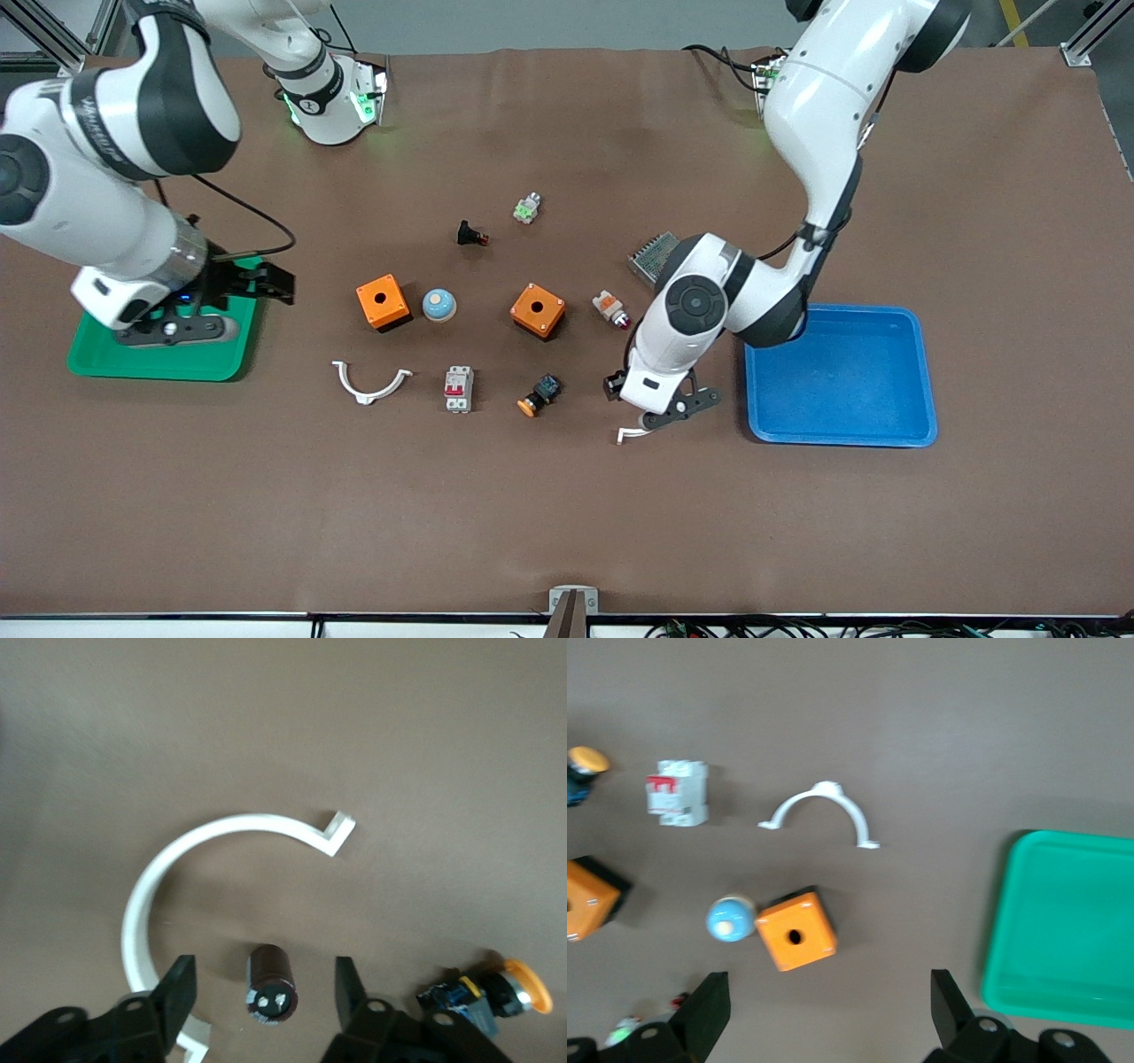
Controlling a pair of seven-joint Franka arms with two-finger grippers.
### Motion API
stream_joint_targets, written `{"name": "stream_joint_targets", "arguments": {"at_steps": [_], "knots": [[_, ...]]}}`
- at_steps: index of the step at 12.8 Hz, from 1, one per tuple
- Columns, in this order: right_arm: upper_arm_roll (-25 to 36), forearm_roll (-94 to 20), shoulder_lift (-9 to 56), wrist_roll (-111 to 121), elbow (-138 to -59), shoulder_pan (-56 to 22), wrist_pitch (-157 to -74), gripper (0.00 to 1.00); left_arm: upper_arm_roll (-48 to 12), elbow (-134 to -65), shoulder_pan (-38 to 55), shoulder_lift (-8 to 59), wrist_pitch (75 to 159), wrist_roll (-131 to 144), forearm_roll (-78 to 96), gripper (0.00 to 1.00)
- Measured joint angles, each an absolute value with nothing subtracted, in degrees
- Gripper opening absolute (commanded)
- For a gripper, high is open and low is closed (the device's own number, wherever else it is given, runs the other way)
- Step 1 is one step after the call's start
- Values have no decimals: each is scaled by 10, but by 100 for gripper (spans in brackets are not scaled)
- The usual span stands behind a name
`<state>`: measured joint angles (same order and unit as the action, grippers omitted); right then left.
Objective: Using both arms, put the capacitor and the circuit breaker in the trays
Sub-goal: 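Reach and grasp the black capacitor with the left gripper while the right gripper swings out, then carry the capacitor into the blue tray while the right gripper reaches the breaker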
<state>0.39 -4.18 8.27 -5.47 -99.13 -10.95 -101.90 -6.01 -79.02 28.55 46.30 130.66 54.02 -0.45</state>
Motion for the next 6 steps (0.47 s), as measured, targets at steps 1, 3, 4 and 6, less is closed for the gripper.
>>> {"name": "stream_joint_targets", "arguments": {"at_steps": [1, 3, 4, 6], "knots": [[4, -58, 90, -63, -993, -121, -1027, 100, -60, -788, 290, 474, 1308, 541, -4, 62], [3, -67, 110, -88, -996, -148, -1053, 100, -60, -787, 295, 485, 1309, 541, -4, 60], [3, -67, 122, -109, -997, -165, -1066, 100, -60, -786, 297, 486, 1308, 541, -4, 55], [2, -67, 147, -162, -997, -210, -1097, 100, -60, -786, 301, 490, 1308, 541, -4, 51]]}}
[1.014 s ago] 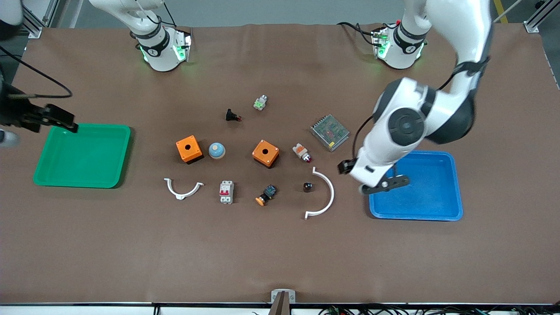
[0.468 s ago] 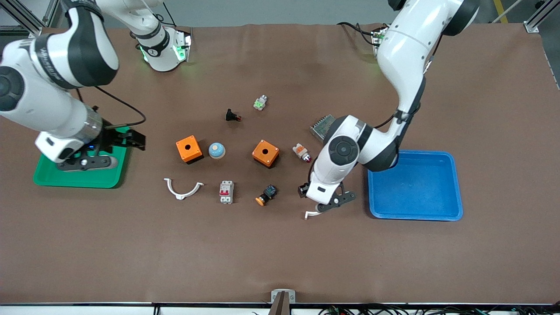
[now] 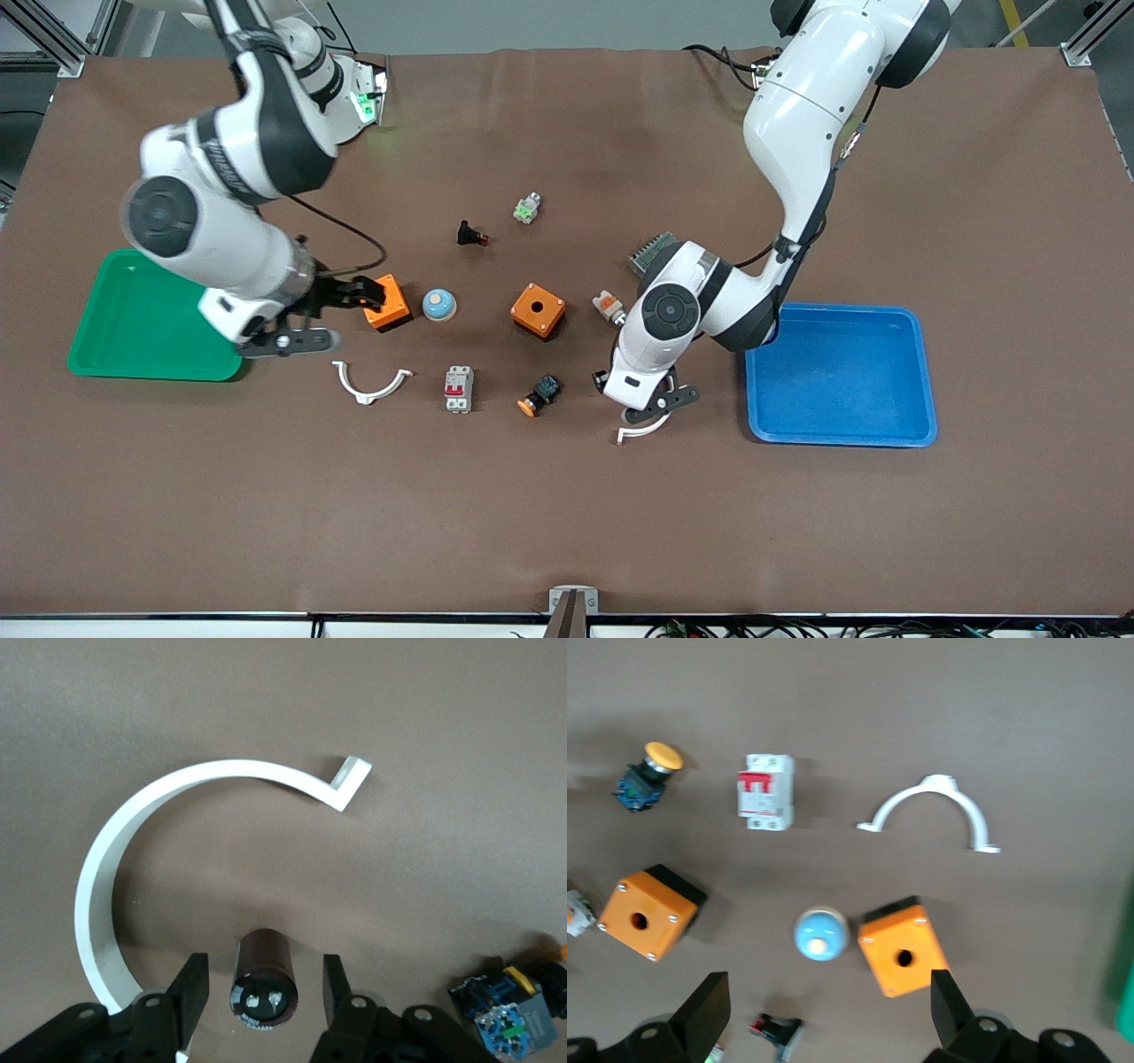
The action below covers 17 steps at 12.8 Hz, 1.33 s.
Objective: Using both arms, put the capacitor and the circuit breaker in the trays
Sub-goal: 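Carry the capacitor into the blue tray while the right gripper reaches the breaker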
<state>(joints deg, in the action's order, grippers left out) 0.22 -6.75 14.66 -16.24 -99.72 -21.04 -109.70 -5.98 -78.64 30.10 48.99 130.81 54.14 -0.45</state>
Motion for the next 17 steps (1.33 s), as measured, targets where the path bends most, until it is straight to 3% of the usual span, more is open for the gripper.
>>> {"name": "stream_joint_targets", "arguments": {"at_steps": [2, 3, 4, 5, 8, 11, 14, 17], "knots": [[2, -67, 171, -235, -998, -261, -1141, 100, -60, -786, 302, 495, 1308, 541, -4, 41], [1, -67, 186, -271, -998, -285, -1166, 100, -60, -786, 302, 497, 1308, 541, -4, 30], [1, -67, 202, -297, -998, -303, -1189, 100, -60, -786, 302, 497, 1308, 541, -4, 11], [1, -67, 221, -315, -996, -316, -1211, 100, -59, -785, 302, 497, 1308, 541, -4, 2], [4, -67, 274, -335, -965, -324, -1237, 100, -53, -771, 297, 489, 1307, 549, -5, 3], [12, -67, 306, -335, -935, -316, -1252, 100, -47, -777, 240, 426, 1237, 557, -5, 3], [14, -67, 334, -335, -933, -307, -1291, 100, -46, -876, 166, 341, 1212, 521, -13, 3], [15, -67, 353, -317, -930, -290, -1304, 100, -45, -973, 92, 309, 1227, 484, -26, 3]]}}
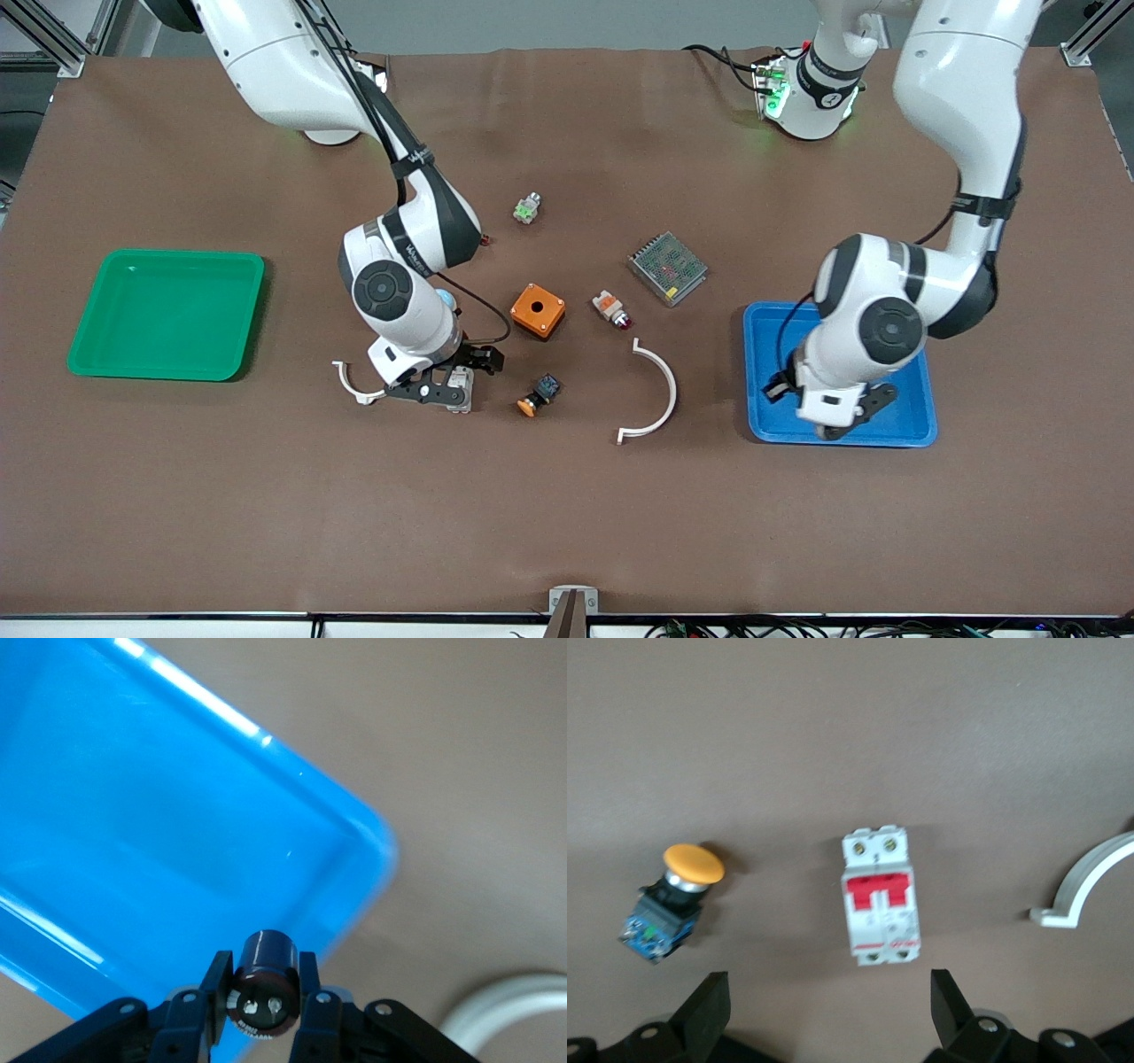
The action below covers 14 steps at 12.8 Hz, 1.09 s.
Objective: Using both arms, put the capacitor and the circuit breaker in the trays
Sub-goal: 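Carry the capacitor into the blue tray while the right gripper reaches the breaker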
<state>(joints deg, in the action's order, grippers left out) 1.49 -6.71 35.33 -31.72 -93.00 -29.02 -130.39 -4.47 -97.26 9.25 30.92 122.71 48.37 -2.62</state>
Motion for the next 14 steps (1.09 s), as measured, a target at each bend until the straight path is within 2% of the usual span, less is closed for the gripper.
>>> {"name": "stream_joint_targets", "arguments": {"at_steps": [4, 7, 8, 9, 10, 11, 12, 13, 14], "knots": [[15, -67, 368, -305, -916, -272, -1304, 100, -45, -1035, 40, 310, 1267, 460, -28, 8], [15, -67, 383, -303, -909, -264, -1304, 100, -45, -1043, 18, 317, 1269, 446, -28, 28], [15, -67, 390, -303, -907, -264, -1304, 100, -45, -1043, 14, 320, 1269, 438, -28, 41], [15, -67, 398, -303, -904, -264, -1304, 99, -45, -1043, 12, 323, 1269, 428, -28, 75], [14, -67, 405, -303, -902, -265, -1304, 94, -45, -1043, 11, 325, 1270, 422, -28, 99], [13, -67, 412, -303, -898, -265, -1304, 83, -45, -1043, 10, 327, 1270, 420, -28, 100], [13, -67, 418, -303, -895, -266, -1304, 79, -45, -1043, 9, 327, 1270, 420, -28, 100], [13, -67, 422, -303, -891, -265, -1304, 65, -46, -1041, 9, 326, 1269, 420, -28, 100], [13, -67, 426, -303, -887, -265, -1304, 63, -49, -1037, 9, 320, 1263, 419, -28, 100]]}}
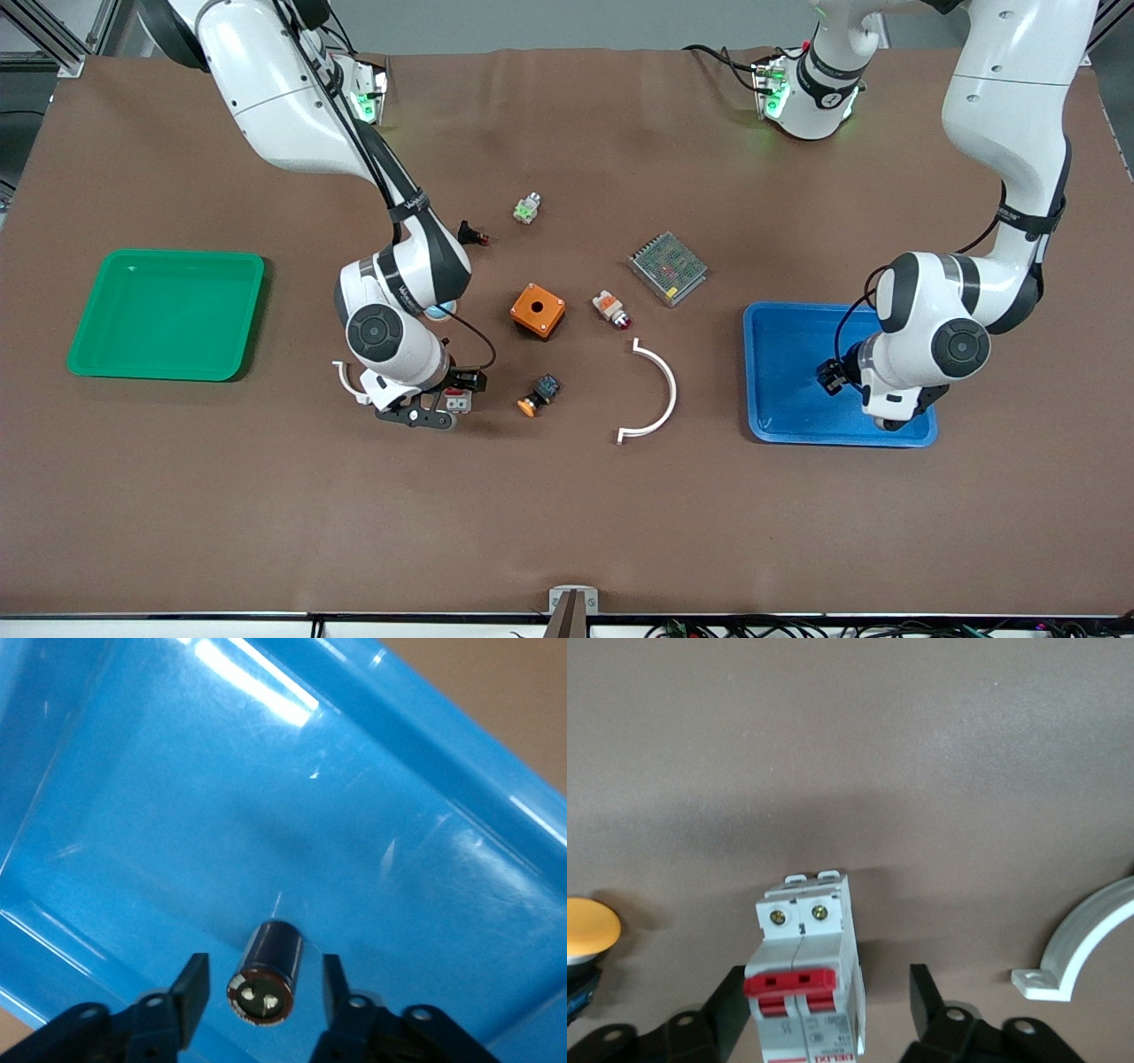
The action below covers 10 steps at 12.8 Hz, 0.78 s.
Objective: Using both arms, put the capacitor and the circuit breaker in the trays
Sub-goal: 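Carry the capacitor into the blue tray while the right gripper reaches the breaker, then release the capacitor with the left gripper while the right gripper grasps the breaker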
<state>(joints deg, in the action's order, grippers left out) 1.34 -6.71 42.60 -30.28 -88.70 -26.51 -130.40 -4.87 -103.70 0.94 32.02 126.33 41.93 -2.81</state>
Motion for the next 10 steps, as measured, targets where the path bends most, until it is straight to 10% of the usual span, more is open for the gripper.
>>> {"name": "stream_joint_targets", "arguments": {"at_steps": [10], "knots": [[14, -67, 435, -304, -856, -263, -1304, 10, -94, -808, 9, 150, 931, 283, -28, 100]]}}
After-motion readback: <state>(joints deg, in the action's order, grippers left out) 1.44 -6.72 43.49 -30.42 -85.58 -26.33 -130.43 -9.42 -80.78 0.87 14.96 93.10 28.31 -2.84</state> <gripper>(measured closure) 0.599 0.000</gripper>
